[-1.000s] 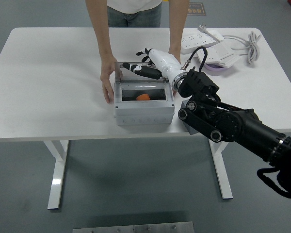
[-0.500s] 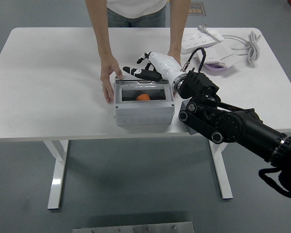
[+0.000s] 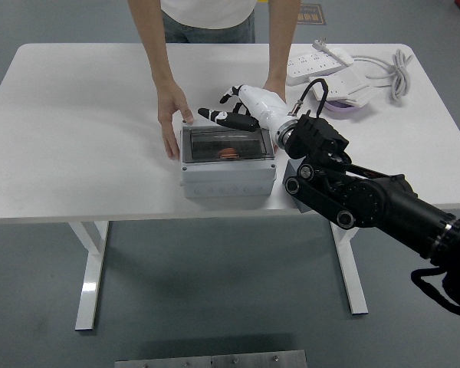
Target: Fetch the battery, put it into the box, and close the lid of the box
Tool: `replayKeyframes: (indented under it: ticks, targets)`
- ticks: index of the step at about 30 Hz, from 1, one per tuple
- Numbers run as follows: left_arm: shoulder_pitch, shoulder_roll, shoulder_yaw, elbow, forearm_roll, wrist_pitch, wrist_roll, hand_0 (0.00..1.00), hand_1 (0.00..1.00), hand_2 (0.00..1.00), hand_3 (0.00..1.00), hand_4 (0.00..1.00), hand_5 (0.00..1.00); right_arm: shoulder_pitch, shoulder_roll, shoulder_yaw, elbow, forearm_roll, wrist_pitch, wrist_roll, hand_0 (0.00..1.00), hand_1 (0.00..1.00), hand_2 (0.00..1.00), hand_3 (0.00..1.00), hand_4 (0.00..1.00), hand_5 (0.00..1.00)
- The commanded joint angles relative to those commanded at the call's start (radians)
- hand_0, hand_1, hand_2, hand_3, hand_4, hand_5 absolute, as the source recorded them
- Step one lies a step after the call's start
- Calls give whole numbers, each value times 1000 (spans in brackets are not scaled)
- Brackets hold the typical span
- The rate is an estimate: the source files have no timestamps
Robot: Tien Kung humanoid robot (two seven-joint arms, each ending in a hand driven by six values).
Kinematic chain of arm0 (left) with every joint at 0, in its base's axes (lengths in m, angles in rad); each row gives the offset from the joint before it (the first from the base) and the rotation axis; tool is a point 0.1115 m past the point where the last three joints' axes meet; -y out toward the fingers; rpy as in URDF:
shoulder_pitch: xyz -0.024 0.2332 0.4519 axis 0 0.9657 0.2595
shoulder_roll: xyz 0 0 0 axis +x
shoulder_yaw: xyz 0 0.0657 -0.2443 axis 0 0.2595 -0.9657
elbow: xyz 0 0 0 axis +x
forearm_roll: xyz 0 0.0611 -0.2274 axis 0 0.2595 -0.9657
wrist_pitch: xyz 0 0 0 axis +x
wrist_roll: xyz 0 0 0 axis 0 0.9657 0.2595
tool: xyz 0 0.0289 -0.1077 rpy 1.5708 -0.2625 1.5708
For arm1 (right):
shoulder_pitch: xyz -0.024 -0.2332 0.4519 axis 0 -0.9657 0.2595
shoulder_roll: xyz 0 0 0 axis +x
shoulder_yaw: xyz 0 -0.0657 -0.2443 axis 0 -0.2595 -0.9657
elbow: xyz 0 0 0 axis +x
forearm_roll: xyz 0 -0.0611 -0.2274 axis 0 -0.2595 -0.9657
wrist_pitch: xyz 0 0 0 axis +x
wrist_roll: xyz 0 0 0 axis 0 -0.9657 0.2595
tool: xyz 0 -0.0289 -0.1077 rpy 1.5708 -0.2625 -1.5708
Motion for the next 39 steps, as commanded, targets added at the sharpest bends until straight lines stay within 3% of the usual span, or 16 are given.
replayKeyframes:
  ticks: [7, 11, 13, 21, 28, 29, 34, 35, 39]
  targets:
    - [11, -8, 9, 0, -16, 5, -3, 689, 747, 588, 500, 340, 5, -83, -96, 141, 114, -12, 27, 1, 253, 359, 513, 712, 959, 998]
    - [19, -16, 19, 0, -33, 10, -9, 689, 748, 588, 500, 339, 4, -171, -160, 257, 211, -8, 31, 56, 259, 366, 522, 684, 948, 998]
    - [23, -20, 22, 0, -39, 12, -10, 689, 748, 588, 500, 339, 4, -209, -173, 309, 251, 9, 39, 86, 259, 366, 522, 684, 948, 998]
    - [39, -34, 30, -1, -51, 12, -11, 689, 748, 588, 498, 339, 5, -410, -157, 601, 433, 202, 57, 263, 257, 364, 509, 653, 956, 998]
    - [45, -39, 35, 0, -62, 12, -14, 690, 748, 588, 497, 337, 5, -533, -126, 783, 413, 415, 50, 421, 288, 389, 515, 643, 961, 998]
    - [44, -39, 36, 0, -63, 11, -15, 690, 749, 587, 498, 335, 3, -543, -121, 804, 406, 441, 48, 442, 377, 469, 546, 627, 886, 706]
    - [41, -39, 38, 1, -69, 11, -17, 690, 749, 587, 498, 335, 3, -580, -100, 899, 365, 576, 33, 559, 377, 469, 546, 627, 886, 706]
    - [41, -38, 37, 2, -69, 11, -17, 690, 749, 587, 496, 333, 3, -584, -98, 907, 360, 596, 29, 578, 388, 464, 501, 605, 794, 362]
    - [40, -35, 40, 3, -76, 14, -19, 690, 749, 587, 496, 333, 3, -592, -96, 923, 335, 677, 13, 654, 388, 464, 501, 605, 794, 362]
